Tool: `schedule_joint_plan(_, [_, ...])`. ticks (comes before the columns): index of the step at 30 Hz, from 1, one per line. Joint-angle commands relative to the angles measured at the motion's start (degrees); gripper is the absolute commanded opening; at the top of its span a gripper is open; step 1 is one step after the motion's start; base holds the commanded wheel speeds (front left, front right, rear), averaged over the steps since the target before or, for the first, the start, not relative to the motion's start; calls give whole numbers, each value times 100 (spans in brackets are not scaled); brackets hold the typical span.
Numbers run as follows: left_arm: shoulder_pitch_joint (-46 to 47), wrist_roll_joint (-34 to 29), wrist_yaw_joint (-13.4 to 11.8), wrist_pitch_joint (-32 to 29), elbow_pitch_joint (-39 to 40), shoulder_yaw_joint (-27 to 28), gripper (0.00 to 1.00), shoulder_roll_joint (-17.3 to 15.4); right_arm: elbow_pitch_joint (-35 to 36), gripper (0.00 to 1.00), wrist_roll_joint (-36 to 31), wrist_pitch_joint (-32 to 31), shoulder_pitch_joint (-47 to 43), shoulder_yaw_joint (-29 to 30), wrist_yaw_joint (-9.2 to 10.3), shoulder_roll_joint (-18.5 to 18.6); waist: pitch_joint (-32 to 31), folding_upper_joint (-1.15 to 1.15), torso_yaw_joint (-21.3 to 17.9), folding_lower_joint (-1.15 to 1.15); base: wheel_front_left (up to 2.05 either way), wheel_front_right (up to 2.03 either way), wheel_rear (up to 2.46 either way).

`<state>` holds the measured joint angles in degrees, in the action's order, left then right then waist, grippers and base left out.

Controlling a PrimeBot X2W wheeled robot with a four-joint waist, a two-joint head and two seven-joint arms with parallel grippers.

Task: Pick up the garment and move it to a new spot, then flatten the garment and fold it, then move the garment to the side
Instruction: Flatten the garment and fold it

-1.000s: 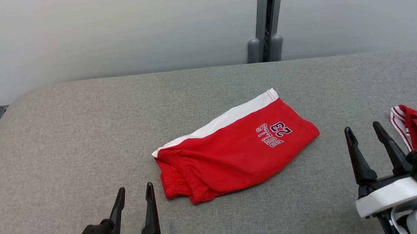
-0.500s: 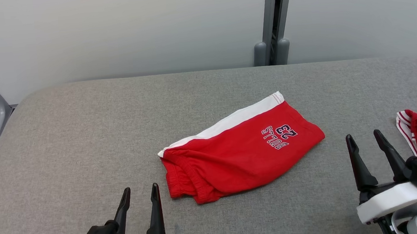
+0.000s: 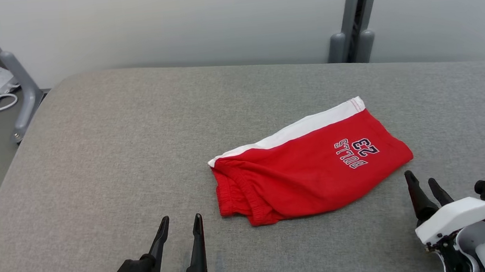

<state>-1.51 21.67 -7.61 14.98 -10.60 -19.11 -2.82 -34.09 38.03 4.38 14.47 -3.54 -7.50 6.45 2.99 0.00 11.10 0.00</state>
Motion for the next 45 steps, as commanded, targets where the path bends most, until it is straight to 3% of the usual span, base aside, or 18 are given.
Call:
schedule_joint_plan(1, [108, -39, 20, 23, -7, -5, 100, -23, -87, 100, 185, -77, 125, 40, 3, 43, 116, 0, 159, 0, 0, 0, 0])
schedule_joint_plan(8, [168, 10, -64, 23, -59, -125, 100, -24, -775, 100, 1170, -552, 595, 110, 3, 280, 303, 0, 543, 0, 0, 0, 0])
schedule_joint_plan(16, [270, 76, -127, 23, 12, -234, 100, -20, -1478, 100, 1796, -835, 991, 155, 3, 603, 483, 0, 1004, 0, 0, 0, 0])
schedule_joint_plan(23, [281, 113, -161, 23, 39, -242, 100, -22, -1897, 100, 1985, -1161, 1141, -4, 3, 607, 530, 0, 1243, 0, 0, 0, 0])
schedule_joint_plan(36, [373, 188, -196, 23, 154, -313, 100, -21, -2173, 100, 2209, -1186, 1672, -249, 2, 681, 822, 0, 1405, 0, 0, 0, 0])
schedule_joint_plan(37, [392, 199, -198, 23, 155, -321, 100, -21, -2167, 92, 2228, -1177, 1717, -263, 2, 677, 845, 0, 1407, 0, 0, 0, 0])
schedule_joint_plan(38, [411, 182, -200, 23, 154, -335, 100, -21, -2178, 64, 2257, -1159, 1749, -270, 2, 680, 860, 0, 1409, 0, 0, 0, 0])
schedule_joint_plan(39, [449, 88, -179, 23, 159, -396, 100, -21, -2159, 28, 2244, -1121, 1799, -356, 2, 705, 883, 0, 1419, 0, 0, 0, 0])
schedule_joint_plan(40, [458, 107, -182, 24, 169, -422, 100, -22, -2119, 0, 2245, -1081, 1829, -399, 2, 718, 894, 0, 1425, 0, 0, 0, 0])
schedule_joint_plan(45, [505, 169, -221, 24, 184, -488, 100, -22, -1957, 0, 2453, -821, 1801, -436, 2, 797, 877, 0, 1437, 0, 0, 0, 0])
